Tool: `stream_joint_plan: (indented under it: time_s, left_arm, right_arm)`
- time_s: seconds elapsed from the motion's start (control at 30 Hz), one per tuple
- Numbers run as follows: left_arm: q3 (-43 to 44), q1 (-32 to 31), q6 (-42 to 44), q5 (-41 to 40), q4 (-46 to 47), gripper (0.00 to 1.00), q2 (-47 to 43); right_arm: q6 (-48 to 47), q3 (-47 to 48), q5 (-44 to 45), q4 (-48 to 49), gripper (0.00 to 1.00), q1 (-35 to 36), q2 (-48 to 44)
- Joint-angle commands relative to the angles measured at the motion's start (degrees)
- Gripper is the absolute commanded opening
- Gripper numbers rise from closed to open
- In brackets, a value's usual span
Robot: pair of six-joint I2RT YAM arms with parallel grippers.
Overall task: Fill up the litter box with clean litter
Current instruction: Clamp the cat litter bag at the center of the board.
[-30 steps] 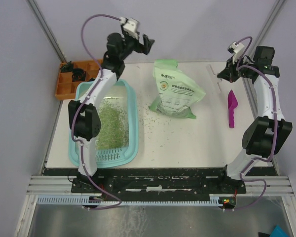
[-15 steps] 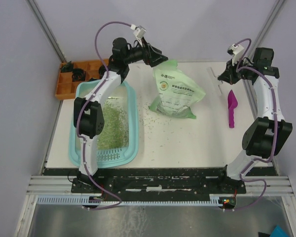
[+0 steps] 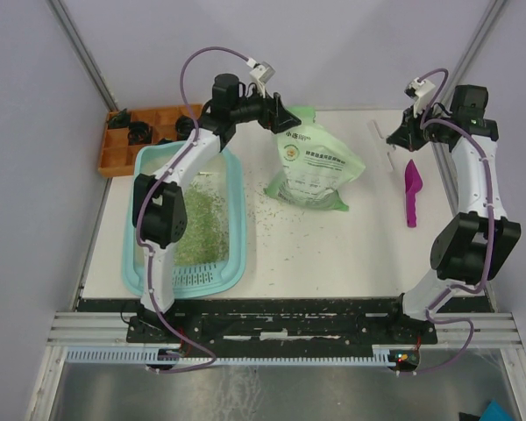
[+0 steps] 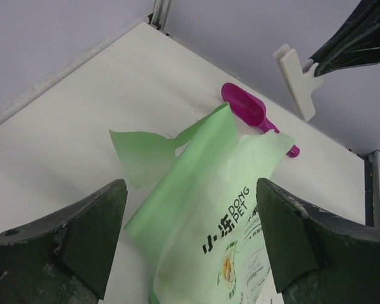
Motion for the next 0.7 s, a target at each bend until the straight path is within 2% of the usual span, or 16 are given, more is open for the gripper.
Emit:
stream_joint_plan:
  time_s: [0.0,0.1,0.17,0.2,0.23,0.3,0.33,0.47,0.6,0.67]
  left_arm:
    - [1.2,-1.91,3.42,-0.32,-0.35,0.89,-2.31]
    - [0.85,-2.77,3.81,-0.23,-1.55,0.84,-1.94]
    - [0.62,-3.17,4.27,0.04,-3.09,0.77,-1.83]
    - [0.65,-3.26,4.5,0.2,-3.93,0.68,-1.8]
    - [0.63,-3.26,4.52,0.28,-4.7,0.56,-1.84]
    - [0.95,-3.26,4.72,-1.25,-7.32,0.17,-1.93]
    - [1.5,-3.19,5.05,-1.87,-9.47,0.05,-1.89]
    - [5.77,-3.11,5.65,-1.73,-21.06,0.03,-0.98]
    - [5.52,-3.09,7.07,0.1,-30.13,0.03,-1.44]
    - [5.17,-3.17,7.7,2.02,-34.3,0.03,-1.56]
  right_arm:
    - [-1.77,0.09,-3.18,-0.64,0.02,-0.21,-4.22]
    - [-2.56,-0.08,-4.21,-0.92,0.02,-0.24,-5.49]
    - [-3.04,-0.32,-5.06,-0.97,0.02,-0.21,-6.42]
    - [-3.45,-0.39,-5.68,-1.08,0.02,-0.21,-6.86]
    - [-3.88,-0.48,-6.59,-1.33,0.02,-0.16,-7.22]
    - [-5.07,-0.37,-8.49,-2.3,0.02,-0.17,-7.85]
    - [-5.53,-0.27,-9.62,-2.99,0.02,-0.19,-7.97]
    - [-13.49,2.48,-15.54,-11.98,0.02,0.4,-7.23]
    - [-33.51,9.5,-14.53,-35.36,0.02,4.05,-3.07]
    - [-39.31,11.88,-11.82,-41.91,0.02,7.05,-1.46]
